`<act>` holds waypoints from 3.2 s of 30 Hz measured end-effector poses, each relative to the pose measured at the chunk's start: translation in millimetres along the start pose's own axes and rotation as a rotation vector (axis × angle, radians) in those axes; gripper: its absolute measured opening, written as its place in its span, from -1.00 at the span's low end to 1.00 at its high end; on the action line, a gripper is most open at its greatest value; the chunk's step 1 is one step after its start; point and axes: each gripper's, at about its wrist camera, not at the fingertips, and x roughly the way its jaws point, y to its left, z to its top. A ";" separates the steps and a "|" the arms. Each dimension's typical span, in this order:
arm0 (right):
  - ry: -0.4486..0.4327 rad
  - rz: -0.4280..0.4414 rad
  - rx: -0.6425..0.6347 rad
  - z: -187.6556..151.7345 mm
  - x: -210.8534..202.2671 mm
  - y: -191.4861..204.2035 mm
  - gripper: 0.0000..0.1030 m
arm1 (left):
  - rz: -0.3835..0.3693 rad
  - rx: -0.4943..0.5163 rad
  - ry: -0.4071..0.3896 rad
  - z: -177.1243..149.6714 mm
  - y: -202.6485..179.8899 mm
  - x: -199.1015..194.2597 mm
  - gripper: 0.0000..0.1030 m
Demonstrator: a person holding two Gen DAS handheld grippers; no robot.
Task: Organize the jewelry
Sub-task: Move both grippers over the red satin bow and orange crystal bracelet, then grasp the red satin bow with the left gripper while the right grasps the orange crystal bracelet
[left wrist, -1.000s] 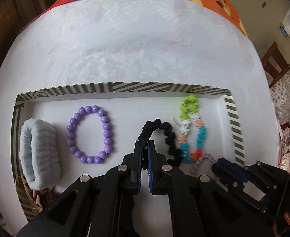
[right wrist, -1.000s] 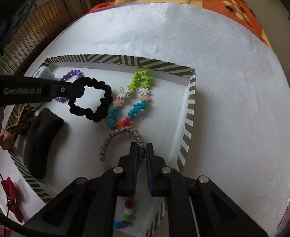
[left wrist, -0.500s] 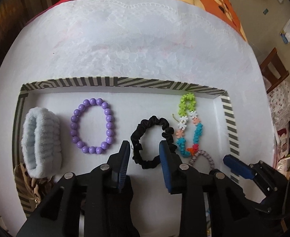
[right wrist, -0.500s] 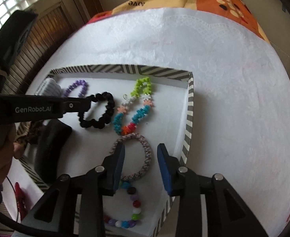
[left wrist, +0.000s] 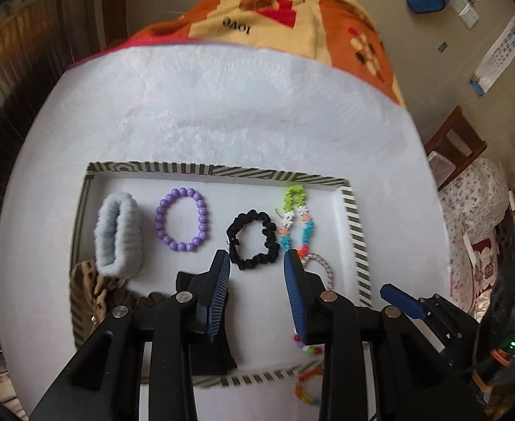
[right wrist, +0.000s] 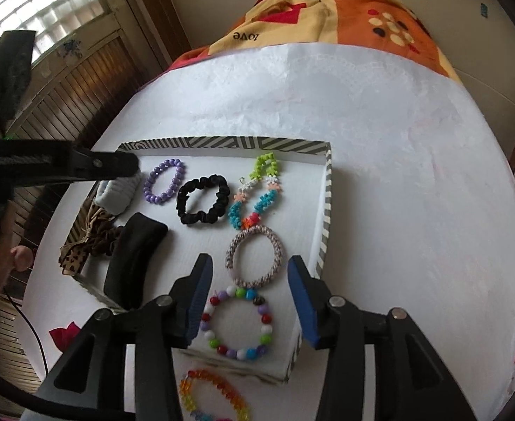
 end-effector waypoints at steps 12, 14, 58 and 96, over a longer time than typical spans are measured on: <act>-0.004 -0.019 0.009 -59.6 -40.6 7.9 -0.06 | 0.036 0.033 -0.043 -52.4 8.9 -62.9 -0.54; 0.003 -0.017 0.012 -69.1 -43.2 10.9 -0.06 | 0.049 0.032 -0.041 -65.3 13.4 -67.6 -0.54; 0.031 -0.039 -0.035 -159.0 -69.3 79.6 0.13 | 0.223 -0.055 0.006 -246.1 74.4 -72.8 -0.54; 0.091 -0.115 -0.208 -119.2 19.5 23.5 -0.82 | 0.149 -0.173 0.142 -228.4 84.7 0.0 -0.84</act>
